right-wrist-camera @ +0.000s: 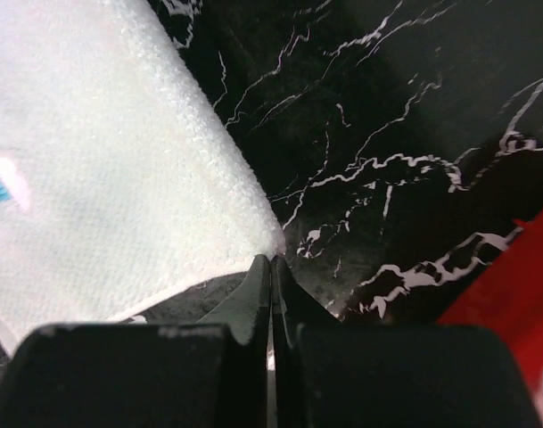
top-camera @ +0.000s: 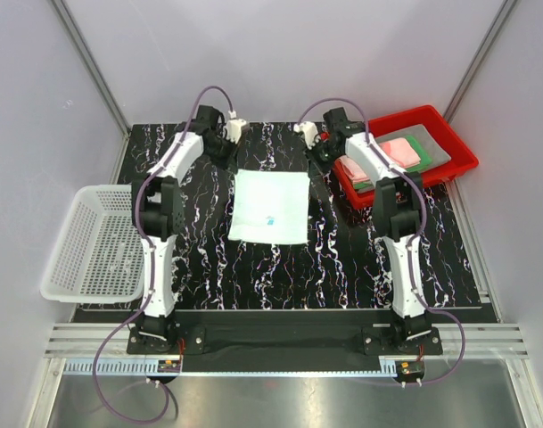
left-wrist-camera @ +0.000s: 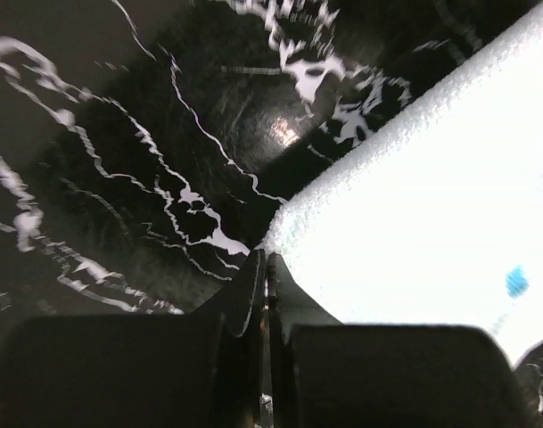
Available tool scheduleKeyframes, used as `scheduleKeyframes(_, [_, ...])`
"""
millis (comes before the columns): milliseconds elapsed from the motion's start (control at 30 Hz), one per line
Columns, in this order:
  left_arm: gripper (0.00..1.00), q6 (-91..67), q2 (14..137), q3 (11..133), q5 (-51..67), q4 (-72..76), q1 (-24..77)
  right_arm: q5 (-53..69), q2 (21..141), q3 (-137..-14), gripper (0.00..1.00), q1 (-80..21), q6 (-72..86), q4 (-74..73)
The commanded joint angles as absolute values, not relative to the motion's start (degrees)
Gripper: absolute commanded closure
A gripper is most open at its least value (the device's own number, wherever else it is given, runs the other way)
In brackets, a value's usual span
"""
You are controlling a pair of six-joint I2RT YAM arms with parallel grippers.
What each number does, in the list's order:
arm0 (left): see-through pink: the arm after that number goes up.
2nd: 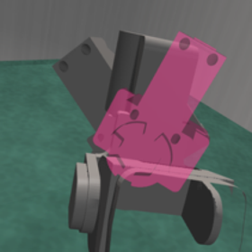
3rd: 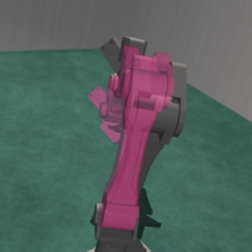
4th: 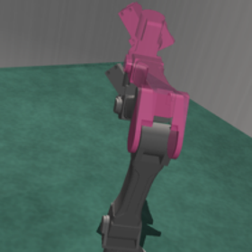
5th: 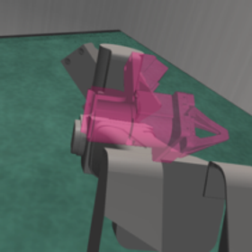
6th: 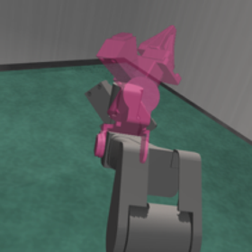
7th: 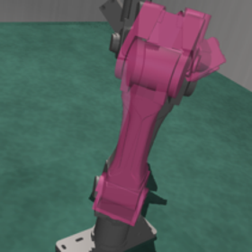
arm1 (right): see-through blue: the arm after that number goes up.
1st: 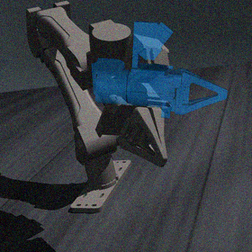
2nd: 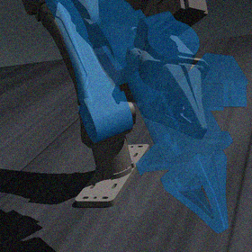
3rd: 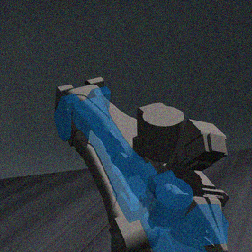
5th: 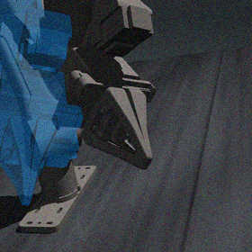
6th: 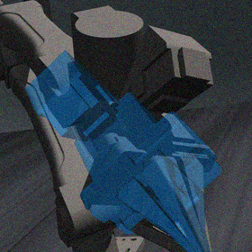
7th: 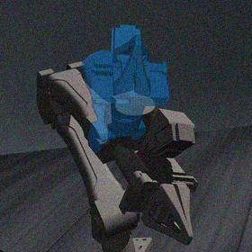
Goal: Fold and stack the towels
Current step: Fold the towel
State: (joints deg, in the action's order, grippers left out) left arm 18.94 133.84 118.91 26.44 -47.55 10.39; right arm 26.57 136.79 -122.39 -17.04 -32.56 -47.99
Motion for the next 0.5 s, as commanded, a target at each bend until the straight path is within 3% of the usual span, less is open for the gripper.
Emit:
scheduleKeyframes(0, [1.00, 18.5, 126.0, 118.9, 24.5, -42.4, 10.3, 24.7, 127.4, -119.4, 1.00, -17.2, -32.7, -40.3])
scheduleKeyframes(467, [1.00, 19.7, 123.3, 115.2, 21.4, -44.0, 10.5, 26.0, 118.5, -106.5, 1.00, -17.5, -32.6, -30.7])
